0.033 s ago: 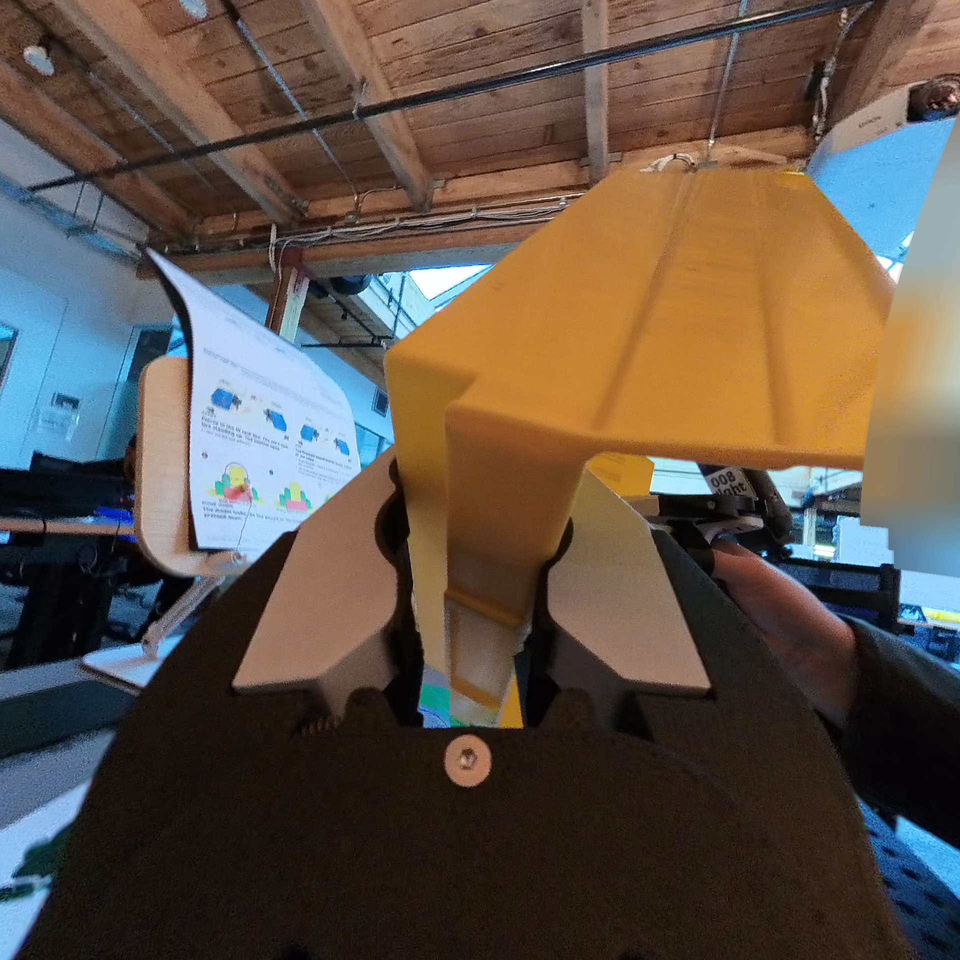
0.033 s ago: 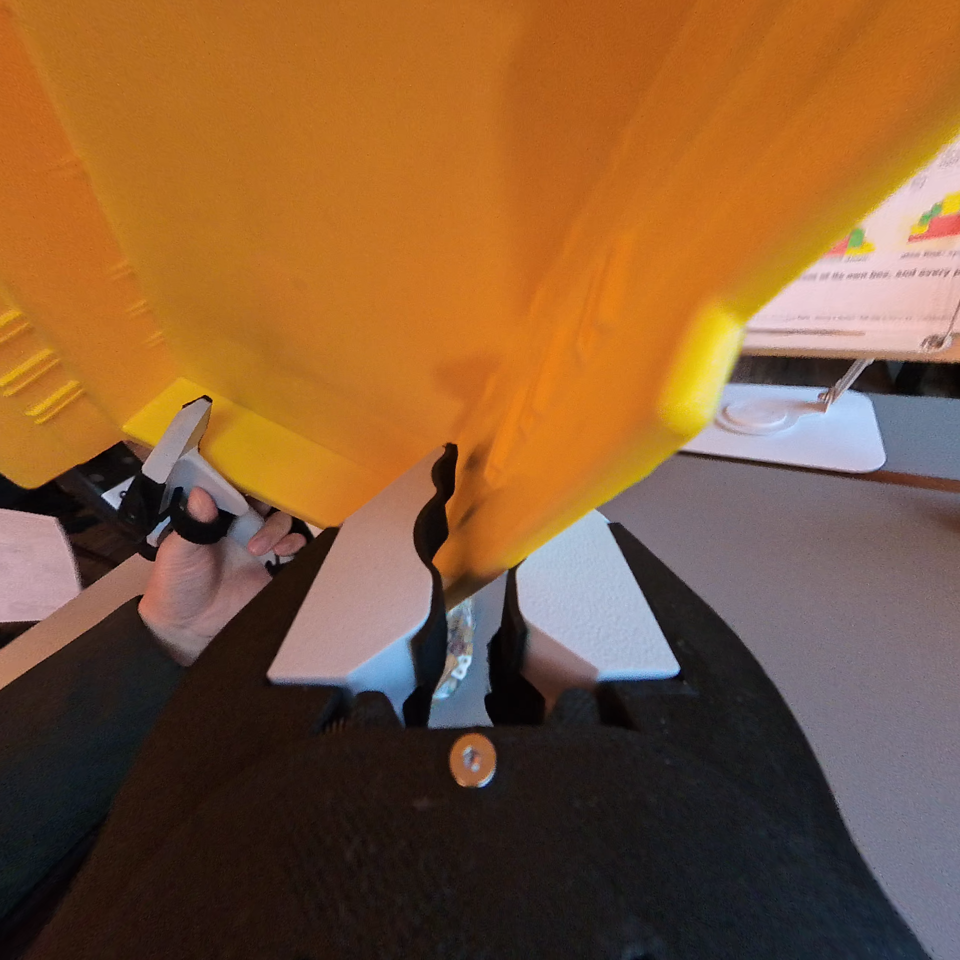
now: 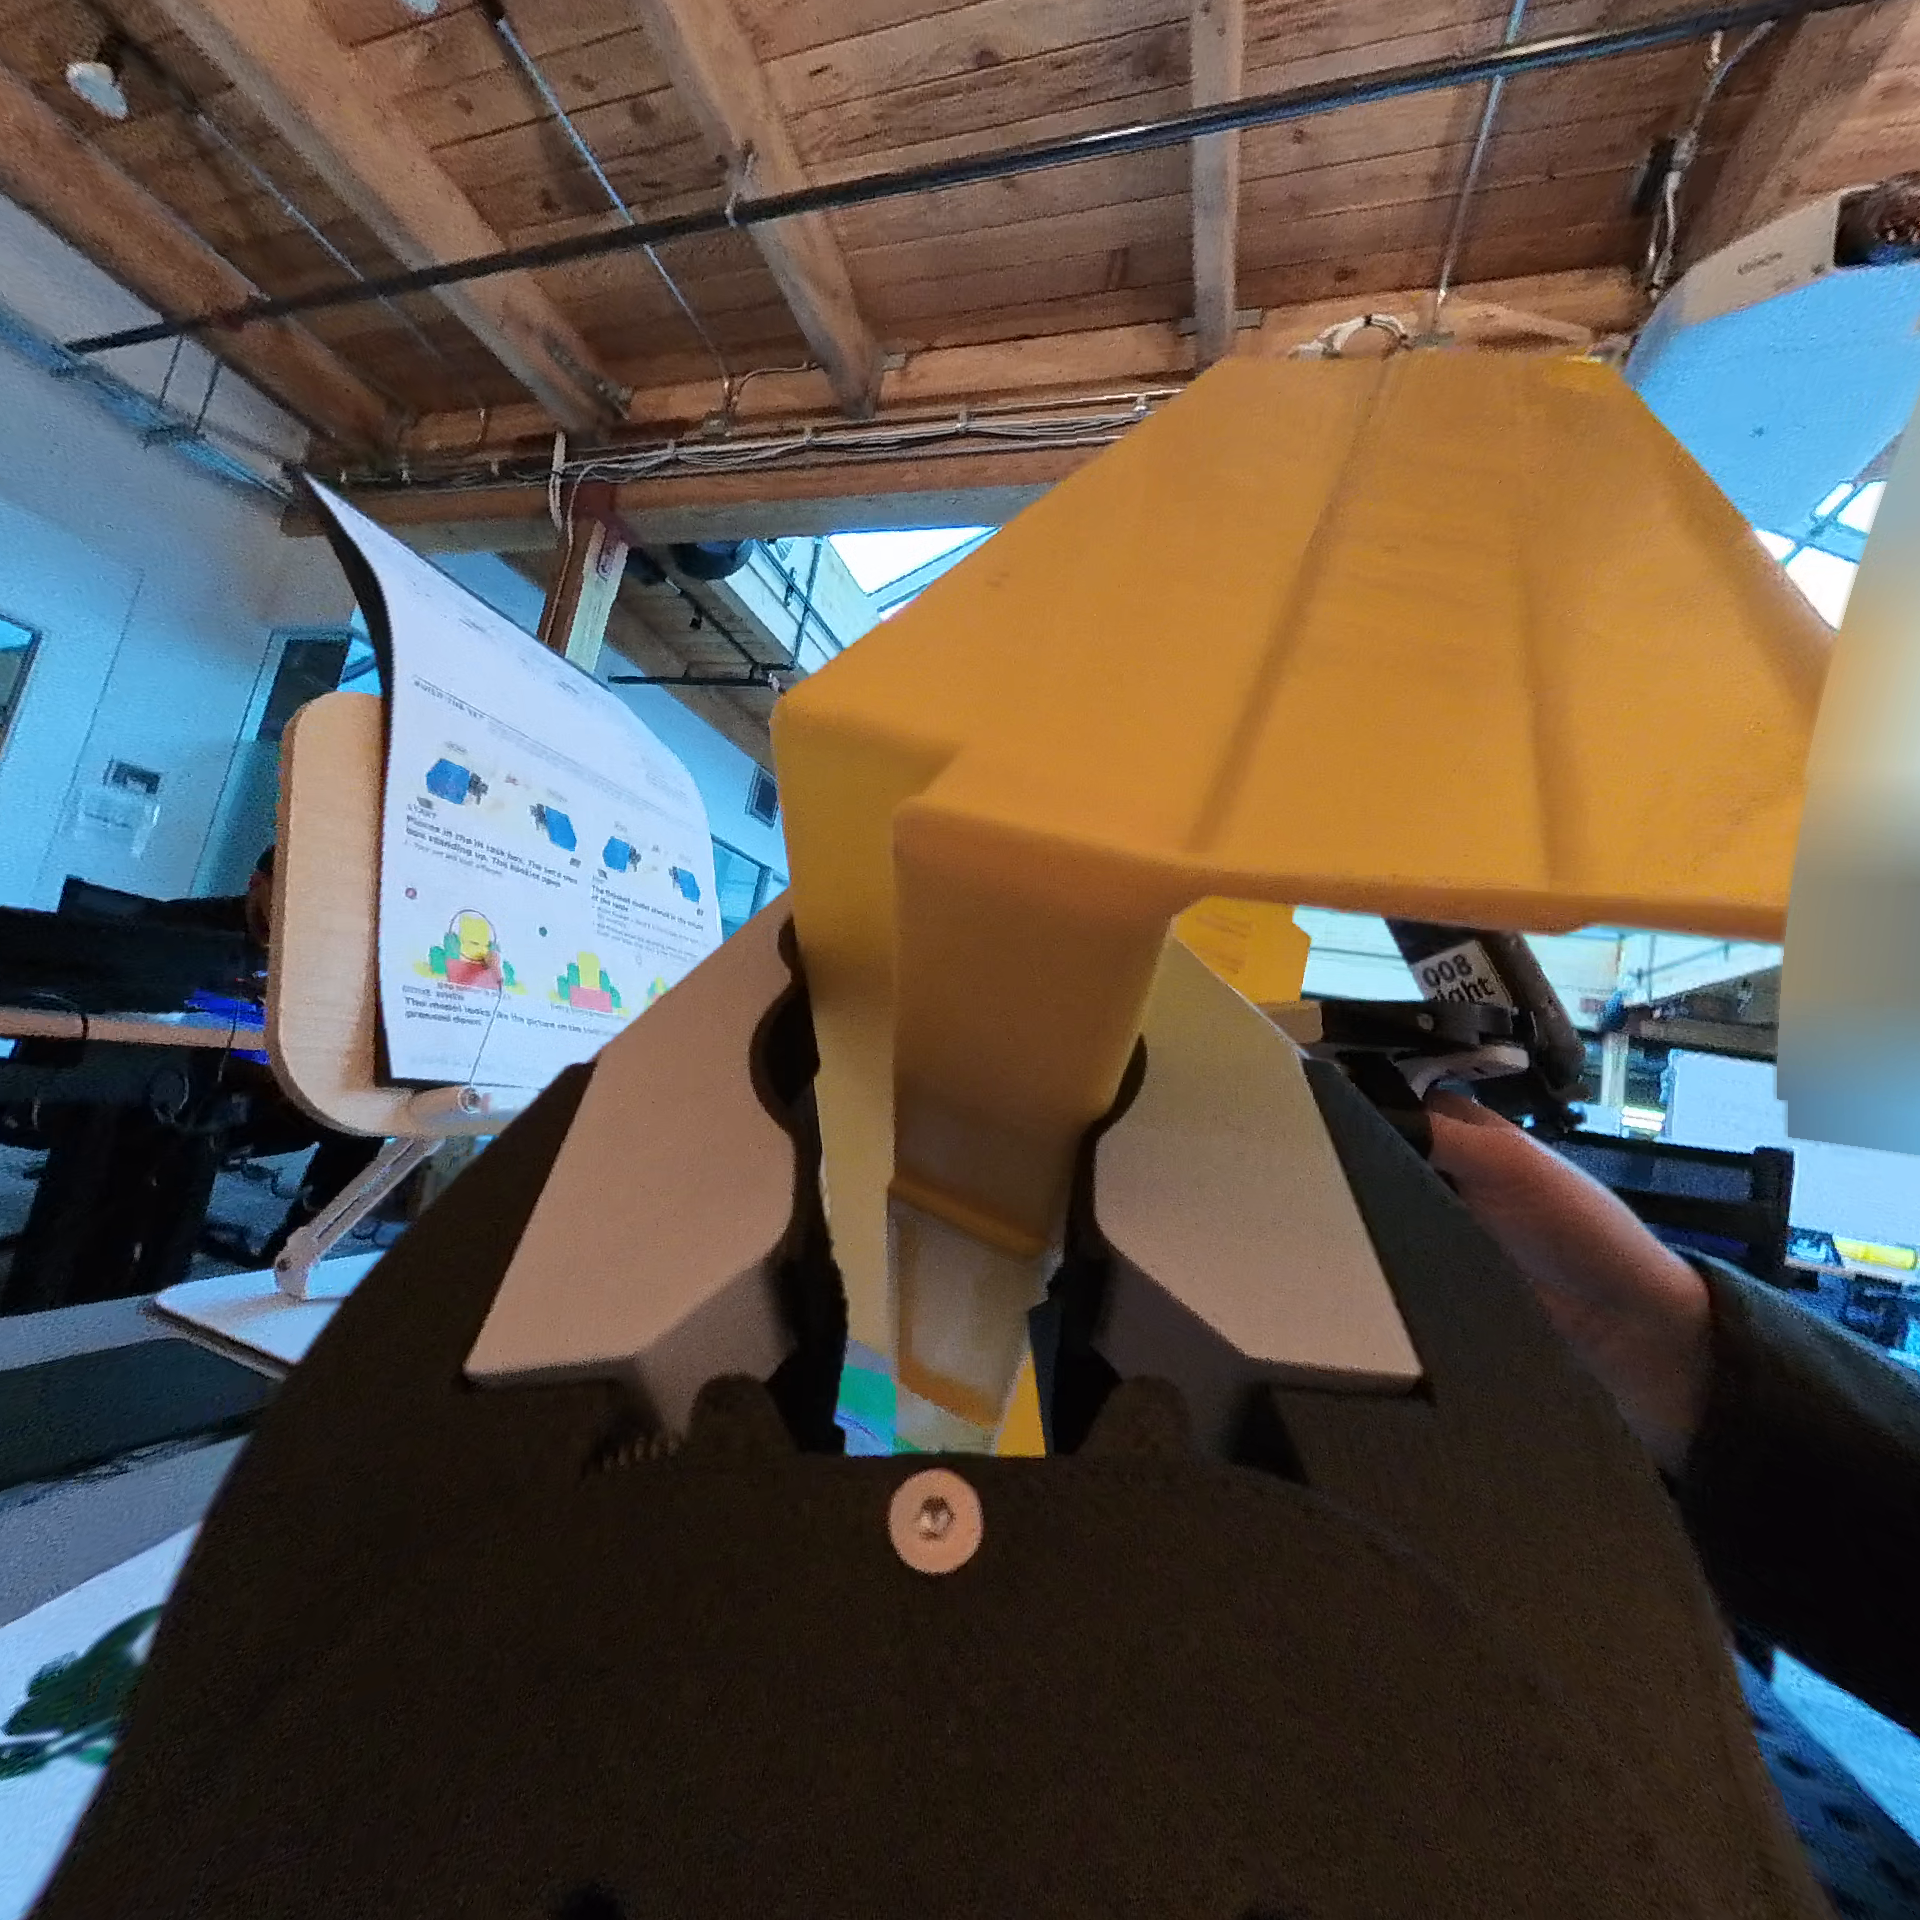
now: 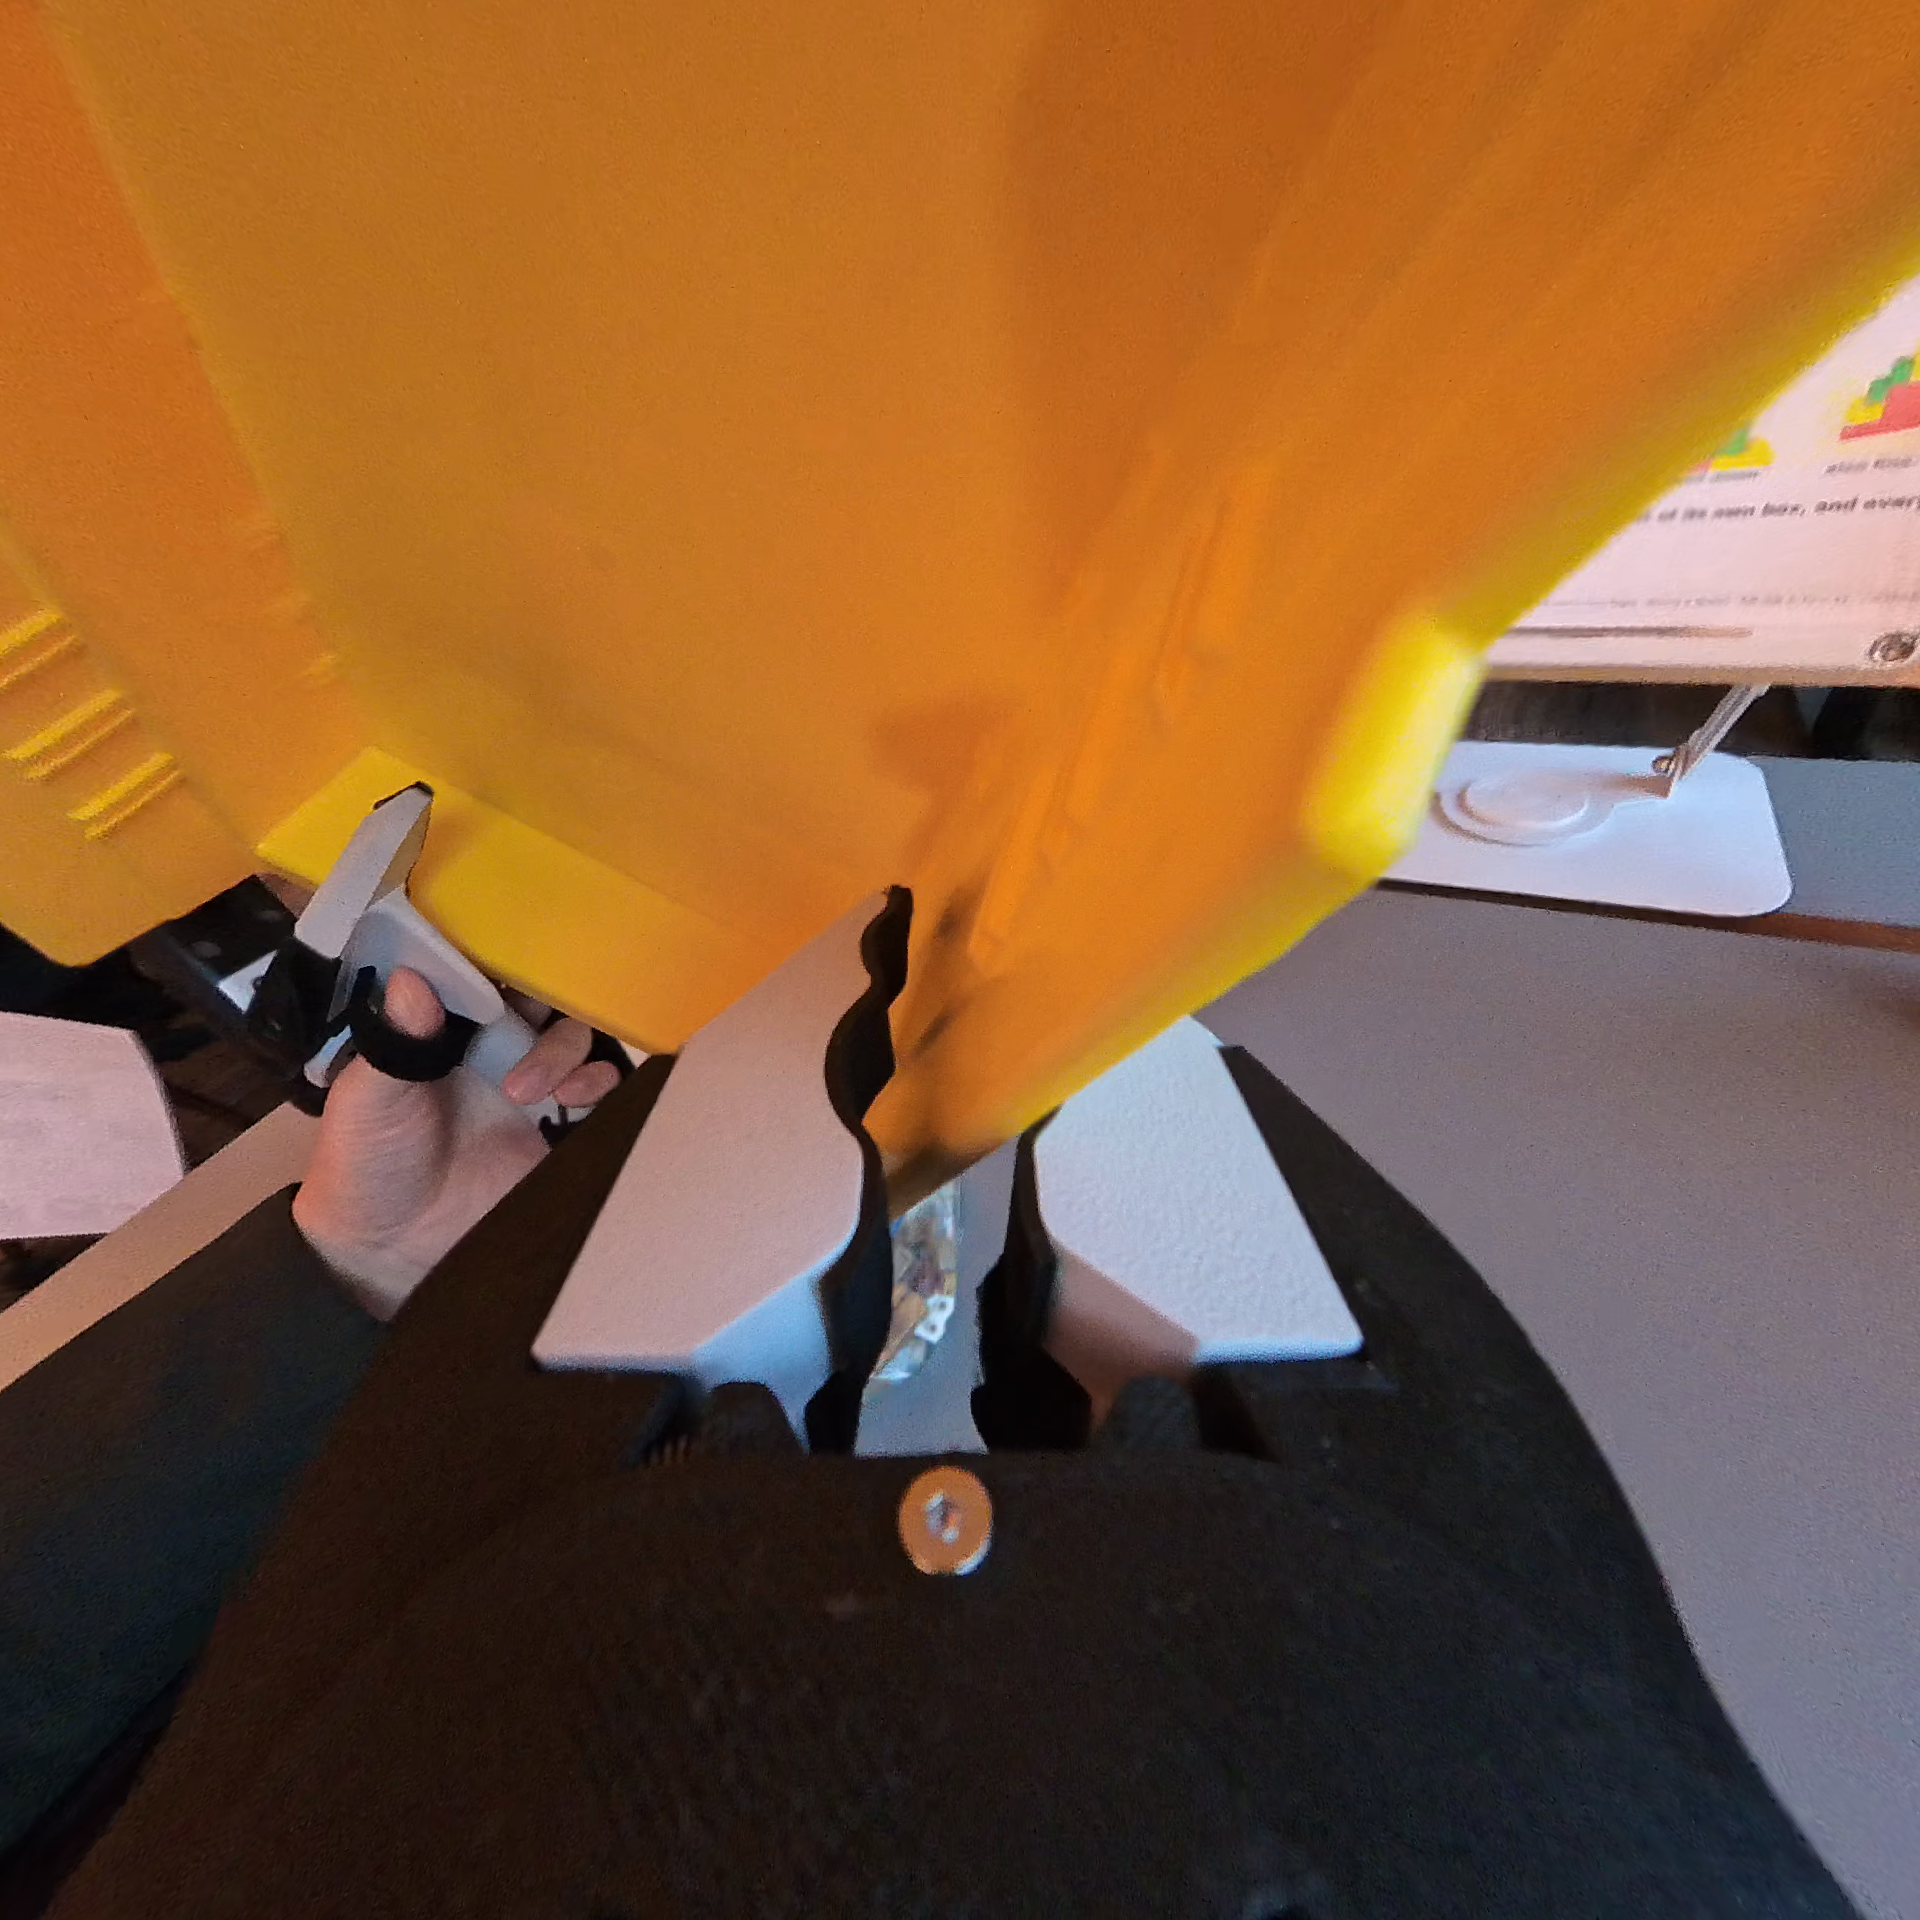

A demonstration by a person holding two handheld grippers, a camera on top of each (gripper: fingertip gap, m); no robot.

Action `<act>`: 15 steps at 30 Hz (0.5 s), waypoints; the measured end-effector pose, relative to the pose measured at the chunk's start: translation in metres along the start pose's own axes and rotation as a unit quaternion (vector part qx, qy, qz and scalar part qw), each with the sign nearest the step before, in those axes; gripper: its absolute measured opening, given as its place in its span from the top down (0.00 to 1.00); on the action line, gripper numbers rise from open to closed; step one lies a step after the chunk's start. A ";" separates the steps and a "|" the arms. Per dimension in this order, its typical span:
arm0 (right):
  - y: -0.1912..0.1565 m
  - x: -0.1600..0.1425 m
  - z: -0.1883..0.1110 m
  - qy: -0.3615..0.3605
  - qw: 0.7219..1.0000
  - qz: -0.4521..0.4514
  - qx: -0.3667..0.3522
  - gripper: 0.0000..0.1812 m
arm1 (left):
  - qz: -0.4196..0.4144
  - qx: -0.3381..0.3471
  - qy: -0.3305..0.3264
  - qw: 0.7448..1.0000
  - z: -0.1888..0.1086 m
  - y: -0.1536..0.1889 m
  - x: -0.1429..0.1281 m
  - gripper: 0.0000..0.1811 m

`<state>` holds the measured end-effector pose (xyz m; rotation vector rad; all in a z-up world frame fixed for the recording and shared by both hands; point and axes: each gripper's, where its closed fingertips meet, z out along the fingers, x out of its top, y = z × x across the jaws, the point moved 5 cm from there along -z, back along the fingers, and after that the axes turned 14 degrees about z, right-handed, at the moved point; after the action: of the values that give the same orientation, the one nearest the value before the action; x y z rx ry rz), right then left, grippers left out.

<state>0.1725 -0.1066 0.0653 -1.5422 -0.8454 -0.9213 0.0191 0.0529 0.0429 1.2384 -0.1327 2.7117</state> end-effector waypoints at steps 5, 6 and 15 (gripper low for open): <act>-0.016 0.012 -0.020 0.063 0.997 -0.039 0.026 0.95 | 0.070 -0.028 0.032 0.997 0.008 0.016 0.023 0.74; -0.008 0.012 -0.014 0.056 0.998 -0.027 0.029 0.95 | 0.071 -0.025 0.023 0.997 0.009 0.012 0.018 0.74; -0.016 0.046 -0.007 0.076 0.994 0.001 0.081 0.96 | 0.085 -0.045 0.045 0.994 0.053 0.004 0.067 0.75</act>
<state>0.1779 -0.1097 0.1137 -1.3153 -0.7897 -0.9327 0.0148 0.0481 0.1284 1.1275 -0.3604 2.8640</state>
